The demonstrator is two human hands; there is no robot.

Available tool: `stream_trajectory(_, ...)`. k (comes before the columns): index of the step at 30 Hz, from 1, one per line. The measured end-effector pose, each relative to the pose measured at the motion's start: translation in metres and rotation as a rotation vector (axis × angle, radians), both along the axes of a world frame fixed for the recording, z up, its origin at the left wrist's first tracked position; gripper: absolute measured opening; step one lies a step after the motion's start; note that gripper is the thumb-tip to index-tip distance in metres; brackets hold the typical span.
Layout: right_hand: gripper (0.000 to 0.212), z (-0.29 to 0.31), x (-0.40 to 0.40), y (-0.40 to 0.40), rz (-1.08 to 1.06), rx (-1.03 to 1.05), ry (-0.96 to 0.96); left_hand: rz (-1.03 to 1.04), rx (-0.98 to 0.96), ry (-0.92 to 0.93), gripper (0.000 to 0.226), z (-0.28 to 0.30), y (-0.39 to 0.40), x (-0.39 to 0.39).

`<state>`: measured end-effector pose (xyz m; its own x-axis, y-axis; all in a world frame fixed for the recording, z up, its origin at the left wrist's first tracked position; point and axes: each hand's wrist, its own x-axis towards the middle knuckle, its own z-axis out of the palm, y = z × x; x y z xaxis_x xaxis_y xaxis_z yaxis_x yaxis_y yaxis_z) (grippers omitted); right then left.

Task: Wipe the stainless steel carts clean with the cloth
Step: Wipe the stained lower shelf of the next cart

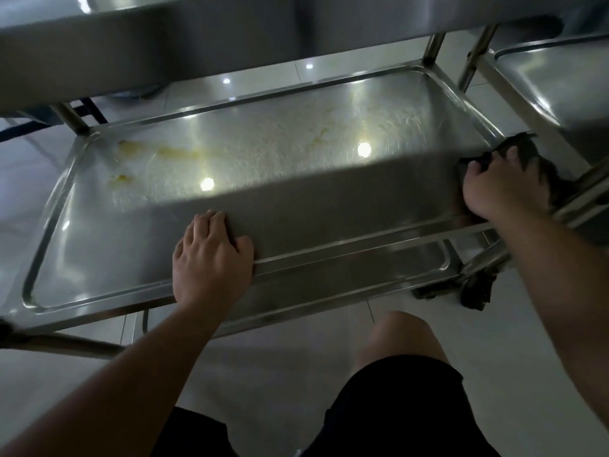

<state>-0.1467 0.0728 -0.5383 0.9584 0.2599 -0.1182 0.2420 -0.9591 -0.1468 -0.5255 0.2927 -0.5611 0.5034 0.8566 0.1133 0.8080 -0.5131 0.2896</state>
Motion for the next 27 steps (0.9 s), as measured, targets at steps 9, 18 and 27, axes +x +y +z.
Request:
stream_trajectory(9, 0.074, -0.004, -0.201, 0.062, 0.498, 0.132, -0.070, -0.001, -0.021, 0.023, 0.064, 0.002, 0.000, 0.001)
stream_trajectory(18, 0.073, -0.009, -0.078, 0.001, 0.539, 0.151, -0.118, -0.011, -0.033, 0.039, 0.068, 0.003, 0.000, 0.000)
stream_trajectory(27, 0.079, -0.001, -0.003, 0.050, 0.166, 0.041, 0.086, 0.006, -0.047, 0.062, 0.066, 0.006, -0.001, 0.001)
